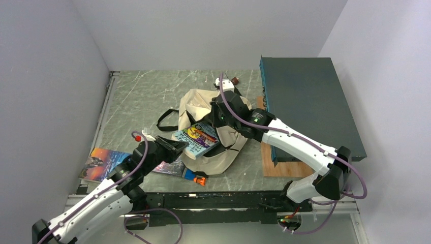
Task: Pack the student bag
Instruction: Place the book in the student bag.
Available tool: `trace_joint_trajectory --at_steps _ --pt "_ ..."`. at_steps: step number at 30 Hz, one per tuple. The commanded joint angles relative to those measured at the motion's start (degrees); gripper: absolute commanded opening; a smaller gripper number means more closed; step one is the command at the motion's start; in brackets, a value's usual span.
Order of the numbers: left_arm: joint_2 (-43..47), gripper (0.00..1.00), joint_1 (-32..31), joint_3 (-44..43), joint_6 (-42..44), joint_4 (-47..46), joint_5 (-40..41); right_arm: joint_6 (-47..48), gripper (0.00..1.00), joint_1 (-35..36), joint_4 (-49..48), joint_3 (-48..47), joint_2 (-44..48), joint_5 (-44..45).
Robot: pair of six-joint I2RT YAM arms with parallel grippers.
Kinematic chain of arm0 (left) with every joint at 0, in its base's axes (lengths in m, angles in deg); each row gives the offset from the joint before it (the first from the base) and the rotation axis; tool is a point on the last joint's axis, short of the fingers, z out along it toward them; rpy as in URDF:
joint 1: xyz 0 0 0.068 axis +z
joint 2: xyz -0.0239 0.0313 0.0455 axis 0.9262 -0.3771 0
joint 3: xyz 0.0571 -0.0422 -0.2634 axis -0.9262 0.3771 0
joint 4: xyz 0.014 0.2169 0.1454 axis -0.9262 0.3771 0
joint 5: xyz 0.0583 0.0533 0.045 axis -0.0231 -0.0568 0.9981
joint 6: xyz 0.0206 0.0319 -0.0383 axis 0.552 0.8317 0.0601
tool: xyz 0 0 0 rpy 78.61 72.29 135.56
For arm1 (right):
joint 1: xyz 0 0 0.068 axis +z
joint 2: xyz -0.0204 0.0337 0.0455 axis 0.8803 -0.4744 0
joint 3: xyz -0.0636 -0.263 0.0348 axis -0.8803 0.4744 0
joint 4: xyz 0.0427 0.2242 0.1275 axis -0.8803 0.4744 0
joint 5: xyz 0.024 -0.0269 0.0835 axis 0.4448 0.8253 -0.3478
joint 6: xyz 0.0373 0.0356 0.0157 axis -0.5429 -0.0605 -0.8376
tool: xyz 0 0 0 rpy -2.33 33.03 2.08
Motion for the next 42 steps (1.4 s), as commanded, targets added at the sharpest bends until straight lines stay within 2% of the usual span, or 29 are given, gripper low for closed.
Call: trace_joint_trajectory --at_steps 1,3,9,18,22,27,29,31,37,39,42 --pt "-4.46 0.00 0.08 2.58 -7.40 -19.11 2.73 -1.89 0.00 0.03 -5.61 -4.36 0.41 -2.33" --pt "-7.36 0.00 -0.01 0.71 -5.86 -18.35 4.44 -2.37 0.00 0.03 -5.67 -4.43 0.70 -3.20" --pt "-16.56 0.00 -3.14 1.85 -5.91 -25.91 13.85 -3.26 0.00 0.03 -3.04 -7.99 -1.11 -6.92" --pt "-36.86 0.00 -7.13 1.20 -7.83 -45.22 27.04 -4.23 0.00 0.03 -4.11 -7.18 -1.53 -9.56" --pt "-44.92 0.00 -8.24 -2.96 -8.88 -45.61 28.79 -3.80 0.00 0.01 -3.34 -6.86 -1.28 -8.44" --pt "-52.83 0.00 -8.30 -5.11 -16.54 -46.43 28.49 -3.79 0.00 -0.06 -4.34 -5.51 -0.61 -7.93" --pt "-54.40 0.00 -8.08 -5.45 -20.67 -43.76 28.45 -3.71 0.00 -0.06 -3.81 -5.59 -0.60 -7.53" --pt "-56.29 0.00 -7.64 -5.16 -22.25 -45.42 27.96 -3.62 0.00 -0.06 -3.84 -4.81 -0.19 -6.90" --pt "-58.57 0.00 -7.62 -6.99 -23.82 -40.18 25.64 -3.58 0.00 -0.49 -4.99 -2.69 0.67 -5.79" --pt "-57.90 0.07 -7.63 -5.50 -23.54 -41.13 26.11 -3.21 0.00 -0.50 -4.36 -2.60 0.63 -4.86" --pt "-56.00 0.24 -7.06 -3.43 -20.53 -44.06 25.38 -2.92 0.00 -0.80 -4.42 -1.92 1.05 -4.56"
